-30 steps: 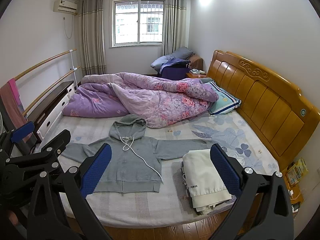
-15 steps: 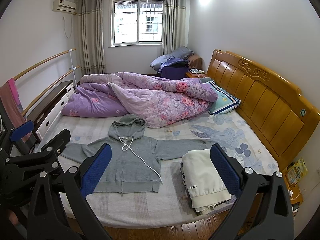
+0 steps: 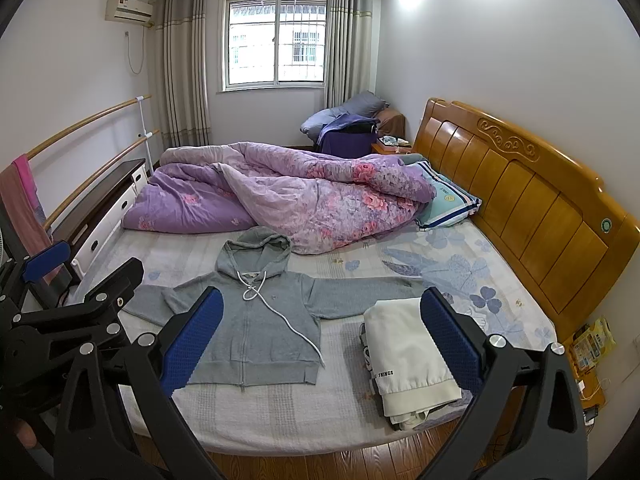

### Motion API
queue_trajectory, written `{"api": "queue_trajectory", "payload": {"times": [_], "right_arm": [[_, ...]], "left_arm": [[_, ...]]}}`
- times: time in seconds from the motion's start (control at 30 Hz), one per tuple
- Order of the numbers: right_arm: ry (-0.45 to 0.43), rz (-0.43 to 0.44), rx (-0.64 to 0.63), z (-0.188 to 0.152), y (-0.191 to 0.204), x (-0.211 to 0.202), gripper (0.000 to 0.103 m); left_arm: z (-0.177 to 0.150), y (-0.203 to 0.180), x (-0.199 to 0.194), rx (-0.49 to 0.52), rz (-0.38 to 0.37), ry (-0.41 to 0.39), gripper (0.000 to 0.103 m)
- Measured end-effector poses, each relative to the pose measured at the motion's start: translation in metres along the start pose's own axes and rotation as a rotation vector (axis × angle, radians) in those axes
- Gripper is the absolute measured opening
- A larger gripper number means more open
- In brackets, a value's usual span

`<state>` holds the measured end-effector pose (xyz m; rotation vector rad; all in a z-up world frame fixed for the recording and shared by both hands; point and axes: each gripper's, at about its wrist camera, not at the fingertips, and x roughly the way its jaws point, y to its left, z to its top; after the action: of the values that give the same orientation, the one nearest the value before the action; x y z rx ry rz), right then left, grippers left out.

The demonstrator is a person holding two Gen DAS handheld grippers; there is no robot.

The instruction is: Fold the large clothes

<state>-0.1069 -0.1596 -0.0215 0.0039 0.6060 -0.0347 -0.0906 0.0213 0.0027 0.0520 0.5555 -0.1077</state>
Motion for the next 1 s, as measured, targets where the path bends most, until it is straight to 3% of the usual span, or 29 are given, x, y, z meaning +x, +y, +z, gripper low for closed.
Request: {"api": "queue_trajectory", "payload": {"times": [1.0], "right_arm": [[0.005, 0.001, 0.001, -0.0001, -0.0026, 0.0048, 0.095]], "left_arm": [[-0.0071, 0.0097, 0.0082, 0.011, 0.006, -0.012, 0.098]]}}
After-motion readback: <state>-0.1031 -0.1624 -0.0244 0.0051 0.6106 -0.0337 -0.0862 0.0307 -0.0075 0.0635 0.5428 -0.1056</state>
